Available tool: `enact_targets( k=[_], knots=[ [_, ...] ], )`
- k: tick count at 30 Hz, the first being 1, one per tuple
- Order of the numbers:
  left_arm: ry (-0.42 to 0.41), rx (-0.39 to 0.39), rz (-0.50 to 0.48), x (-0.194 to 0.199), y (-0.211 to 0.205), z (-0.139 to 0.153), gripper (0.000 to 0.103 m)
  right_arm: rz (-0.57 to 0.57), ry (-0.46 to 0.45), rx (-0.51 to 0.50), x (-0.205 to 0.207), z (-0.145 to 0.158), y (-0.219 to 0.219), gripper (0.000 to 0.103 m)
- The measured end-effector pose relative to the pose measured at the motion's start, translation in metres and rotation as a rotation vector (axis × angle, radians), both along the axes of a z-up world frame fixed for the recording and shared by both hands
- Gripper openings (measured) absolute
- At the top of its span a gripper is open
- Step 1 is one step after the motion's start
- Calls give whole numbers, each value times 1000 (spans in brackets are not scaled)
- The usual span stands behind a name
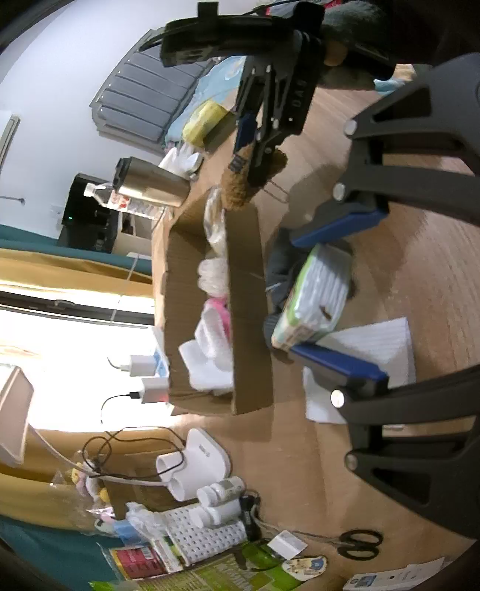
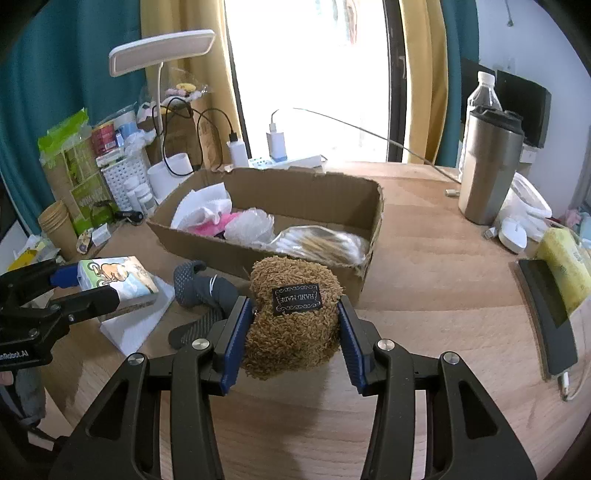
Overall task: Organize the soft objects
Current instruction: 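Carry the tissue pack with the left gripper while the right gripper carries the loofah into the box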
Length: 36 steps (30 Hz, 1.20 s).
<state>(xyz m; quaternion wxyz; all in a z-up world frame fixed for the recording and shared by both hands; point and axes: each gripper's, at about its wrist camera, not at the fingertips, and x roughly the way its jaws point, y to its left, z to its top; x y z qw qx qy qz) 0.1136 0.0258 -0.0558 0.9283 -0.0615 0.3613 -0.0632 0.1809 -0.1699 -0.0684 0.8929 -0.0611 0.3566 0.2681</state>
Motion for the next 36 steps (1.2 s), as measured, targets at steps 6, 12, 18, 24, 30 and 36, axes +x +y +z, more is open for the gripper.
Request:
enact_targets(
  k=[6,12,18,24,30,36],
  knots=[
    [-28,8,-7,5,-3,11,56,-6,-21,14,3,10,-5,49],
    [-50,20,-17,13,-7,22,56,-12,-36,28,9,16,-8,49],
    [-64,31,-23,24,-11,30,56,-16,-48,44,17,22,-11,49],
    [-74,44,-34,38,-17,36,56,-15,-56,60,28,26,-16,49],
    [-79,54,-44,53,-23,39,56,-14,-60,76,41,27,-19,49],
    [-83,61,-52,69,-29,41,56,-9,-59,88,55,27,-20,49]
  ],
)
